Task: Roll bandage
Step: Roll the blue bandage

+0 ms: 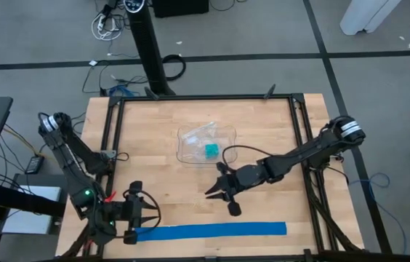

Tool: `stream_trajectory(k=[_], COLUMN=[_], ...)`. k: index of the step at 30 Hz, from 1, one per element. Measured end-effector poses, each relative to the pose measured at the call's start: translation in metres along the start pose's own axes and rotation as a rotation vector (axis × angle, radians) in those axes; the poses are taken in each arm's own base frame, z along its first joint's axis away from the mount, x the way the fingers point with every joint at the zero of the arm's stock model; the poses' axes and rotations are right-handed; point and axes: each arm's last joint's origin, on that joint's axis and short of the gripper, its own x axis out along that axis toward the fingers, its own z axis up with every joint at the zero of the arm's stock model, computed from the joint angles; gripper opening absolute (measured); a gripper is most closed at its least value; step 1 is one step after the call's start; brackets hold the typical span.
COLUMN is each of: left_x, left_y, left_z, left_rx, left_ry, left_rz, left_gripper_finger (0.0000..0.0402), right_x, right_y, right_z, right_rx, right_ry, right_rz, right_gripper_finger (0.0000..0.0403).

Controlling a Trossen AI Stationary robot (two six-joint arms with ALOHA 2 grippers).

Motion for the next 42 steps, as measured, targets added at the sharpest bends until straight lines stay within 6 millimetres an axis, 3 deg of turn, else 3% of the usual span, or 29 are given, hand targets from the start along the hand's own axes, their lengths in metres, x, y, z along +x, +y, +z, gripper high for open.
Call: stream_trajectory(k=[10, 19, 27, 34, 42], left_x=[0.008, -0.026, -0.038, -0.041, -0.033], left_y=[-0.040, -0.060, -0.057, -0.055, -0.053], left_z=[-0.037, -0.060, -0.071, -0.076, -0.078], left_rx=[0.017, -0.101, -0.171, -0.170, -0.254], left_ry=[-0.008, -0.180, -0.194, -0.161, 0.052], left_rz=[0.022, 0.007, 0.018, 0.013, -0.028], left_gripper_finger=[0.0121, 0.0121, 0.0121, 0.0121, 0.0121], right_x=[0.031, 0.052, 0.061, 0.081, 0.108], right_y=[0.006, 0.010, 0.012, 0.029, 0.028], right_z=[0.021, 0.036, 0.050, 0.055, 0.045], right_rx=[0.021, 0.001, -0.017, -0.078, -0.085], right_ry=[-0.035, -0.038, -0.088, -0.089, -0.019], right_rz=[0.050, 0.058, 0.070, 0.140, 0.175], right_gripper_finger=[0.0056, 0.0056, 0.0056, 0.0057, 0.0059])
